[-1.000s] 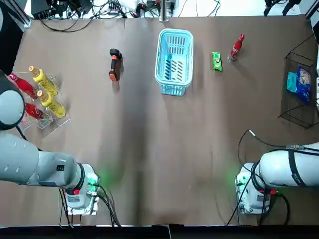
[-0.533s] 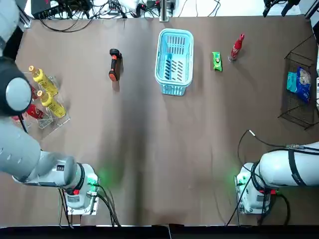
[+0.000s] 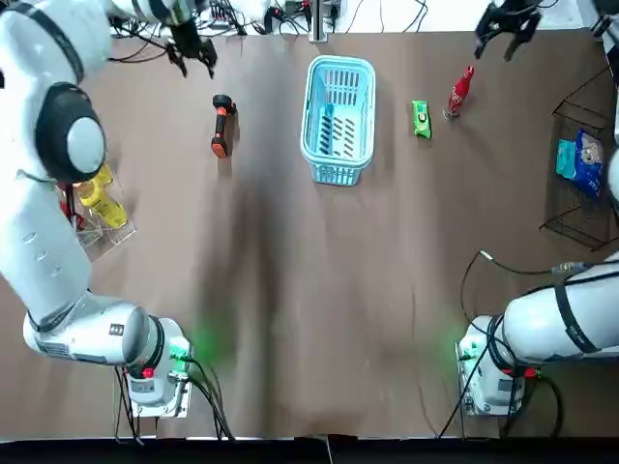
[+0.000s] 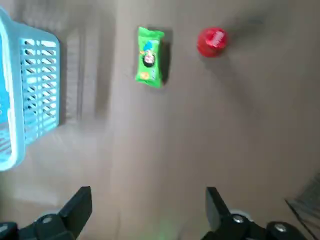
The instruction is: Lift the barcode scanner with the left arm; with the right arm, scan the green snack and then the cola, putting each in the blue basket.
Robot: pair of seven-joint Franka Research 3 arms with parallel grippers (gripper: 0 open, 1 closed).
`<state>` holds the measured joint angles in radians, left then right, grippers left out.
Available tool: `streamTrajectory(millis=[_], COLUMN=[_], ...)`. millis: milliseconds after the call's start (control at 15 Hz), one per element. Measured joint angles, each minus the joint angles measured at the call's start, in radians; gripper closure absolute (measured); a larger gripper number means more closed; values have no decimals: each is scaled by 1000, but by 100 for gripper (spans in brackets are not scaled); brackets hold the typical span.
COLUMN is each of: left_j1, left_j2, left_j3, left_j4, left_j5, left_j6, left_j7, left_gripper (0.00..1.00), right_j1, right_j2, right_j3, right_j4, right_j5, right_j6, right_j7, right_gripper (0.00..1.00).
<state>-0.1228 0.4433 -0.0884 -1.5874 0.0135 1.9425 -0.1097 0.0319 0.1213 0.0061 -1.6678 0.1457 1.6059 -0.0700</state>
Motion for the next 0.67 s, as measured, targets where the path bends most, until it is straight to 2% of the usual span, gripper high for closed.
streamTrajectory(millis=[200, 400, 467, 533, 667], left_j1=[-26, -26, -26, -26, -27], left_j2=[78, 119, 136, 140, 142], left_j3=[0, 2, 2, 2, 2], left_j4=[-47, -143, -195, -210, -223], left_j5=[28, 61, 72, 81, 87], left_j6=[131, 305, 390, 407, 414], left_j7=[-45, -89, -134, -147, -154], left_gripper=[0, 0, 0, 0, 0], right_j1=[50, 78, 82, 81, 78], right_j2=[104, 181, 224, 245, 291], right_j3=[1, 1, 1, -1, -7], right_j4=[-1, -2, -1, -1, -2], right_j5=[10, 10, 11, 11, 11], right_j6=[86, 154, 221, 251, 320], right_j7=[2, 4, 4, 4, 4], right_gripper=[1, 4, 11, 12, 28])
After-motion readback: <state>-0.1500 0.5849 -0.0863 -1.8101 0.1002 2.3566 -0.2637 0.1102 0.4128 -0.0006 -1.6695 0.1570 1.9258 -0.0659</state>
